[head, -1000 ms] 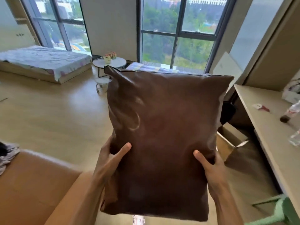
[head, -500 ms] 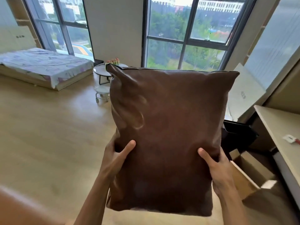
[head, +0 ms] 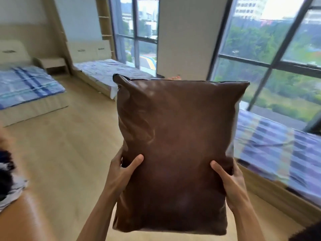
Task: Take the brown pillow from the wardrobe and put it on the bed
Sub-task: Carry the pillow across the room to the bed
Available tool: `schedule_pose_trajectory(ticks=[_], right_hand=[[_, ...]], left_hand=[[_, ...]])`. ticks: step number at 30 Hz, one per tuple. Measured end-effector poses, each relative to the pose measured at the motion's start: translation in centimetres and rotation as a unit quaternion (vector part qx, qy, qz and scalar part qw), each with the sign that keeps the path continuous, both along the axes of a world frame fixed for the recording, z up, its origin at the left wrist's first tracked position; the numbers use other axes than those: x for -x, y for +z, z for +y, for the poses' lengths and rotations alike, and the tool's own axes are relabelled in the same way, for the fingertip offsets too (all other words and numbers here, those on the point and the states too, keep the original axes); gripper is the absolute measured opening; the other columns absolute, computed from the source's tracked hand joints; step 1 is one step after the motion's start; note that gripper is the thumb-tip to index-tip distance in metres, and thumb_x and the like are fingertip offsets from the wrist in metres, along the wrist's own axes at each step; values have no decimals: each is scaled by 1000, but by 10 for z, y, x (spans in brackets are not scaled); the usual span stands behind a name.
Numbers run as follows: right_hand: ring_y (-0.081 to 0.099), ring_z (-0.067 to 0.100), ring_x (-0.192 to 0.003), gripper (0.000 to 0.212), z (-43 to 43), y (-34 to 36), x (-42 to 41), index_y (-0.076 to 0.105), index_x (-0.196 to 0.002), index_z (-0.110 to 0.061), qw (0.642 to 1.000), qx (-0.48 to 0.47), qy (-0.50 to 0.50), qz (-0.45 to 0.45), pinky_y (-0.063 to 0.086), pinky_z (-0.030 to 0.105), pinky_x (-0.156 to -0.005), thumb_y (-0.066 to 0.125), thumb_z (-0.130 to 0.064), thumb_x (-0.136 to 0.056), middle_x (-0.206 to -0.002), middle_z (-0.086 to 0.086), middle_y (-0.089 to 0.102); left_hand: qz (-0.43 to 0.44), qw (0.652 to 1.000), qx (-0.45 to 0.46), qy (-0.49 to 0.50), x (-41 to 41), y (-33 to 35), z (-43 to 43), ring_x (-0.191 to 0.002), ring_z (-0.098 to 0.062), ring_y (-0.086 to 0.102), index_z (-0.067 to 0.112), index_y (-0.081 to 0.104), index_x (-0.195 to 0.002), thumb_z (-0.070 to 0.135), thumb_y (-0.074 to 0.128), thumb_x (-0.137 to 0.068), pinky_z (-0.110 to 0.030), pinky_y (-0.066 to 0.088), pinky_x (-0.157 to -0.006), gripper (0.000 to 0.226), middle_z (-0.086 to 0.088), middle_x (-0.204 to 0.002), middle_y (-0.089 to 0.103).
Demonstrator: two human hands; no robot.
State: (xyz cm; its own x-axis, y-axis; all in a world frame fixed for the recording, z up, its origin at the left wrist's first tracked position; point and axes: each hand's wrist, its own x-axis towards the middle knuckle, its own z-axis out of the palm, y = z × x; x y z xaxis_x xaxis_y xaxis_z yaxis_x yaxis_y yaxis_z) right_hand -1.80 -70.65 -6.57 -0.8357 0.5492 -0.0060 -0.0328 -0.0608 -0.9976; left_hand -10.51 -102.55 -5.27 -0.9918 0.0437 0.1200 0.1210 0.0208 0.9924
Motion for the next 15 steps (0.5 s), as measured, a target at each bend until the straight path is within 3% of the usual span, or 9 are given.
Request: schedule_pose_trajectory(ticks=[2,5,8,10,15], right_hand=[[82,20,-98,63,5,11,60,80,-110,-34,999,-12,36,2,66,38,-81,98,-55,-52,-106,-1,85],[81,21,-101,64,2,19,151,78,-111,-33,995,-32,92,-1,62,48,-95,95,-56,-54,-106,-3,85],[80,17,-105,78,-18,22,228,76,-119,-35,988,-23,154,-4,59,40,-95,97,-66,-50,-113,-5,84],[80,14,-105,76,-34,18,278,77,-118,-36,983,-32,178,-8,58,38,-95,96,-65,-51,-114,-7,84],[79,14,-107,61,-79,1,404,77,-117,-34,973,-40,226,-14,58,39,-99,93,-52,-61,-115,-6,83]], left_hand=[[-3,999,-2,53,35,6,0,-101,18,66,56,64,-120,66,78,-64,-1,51,-74,59,39,-111,72],[-23,992,-21,122,86,4,-12,-102,12,68,44,66,-131,57,85,-72,-4,53,-75,63,29,-115,75],[-46,981,-28,186,127,4,-30,-99,17,67,59,65,-115,66,82,-64,-2,52,-71,55,39,-106,73],[-49,974,-28,221,160,0,-44,-93,21,66,67,64,-105,68,80,-61,0,50,-69,47,45,-102,70],[-46,963,-30,264,259,-12,-81,-95,21,66,59,64,-111,69,77,-65,0,50,-71,49,45,-104,70]])
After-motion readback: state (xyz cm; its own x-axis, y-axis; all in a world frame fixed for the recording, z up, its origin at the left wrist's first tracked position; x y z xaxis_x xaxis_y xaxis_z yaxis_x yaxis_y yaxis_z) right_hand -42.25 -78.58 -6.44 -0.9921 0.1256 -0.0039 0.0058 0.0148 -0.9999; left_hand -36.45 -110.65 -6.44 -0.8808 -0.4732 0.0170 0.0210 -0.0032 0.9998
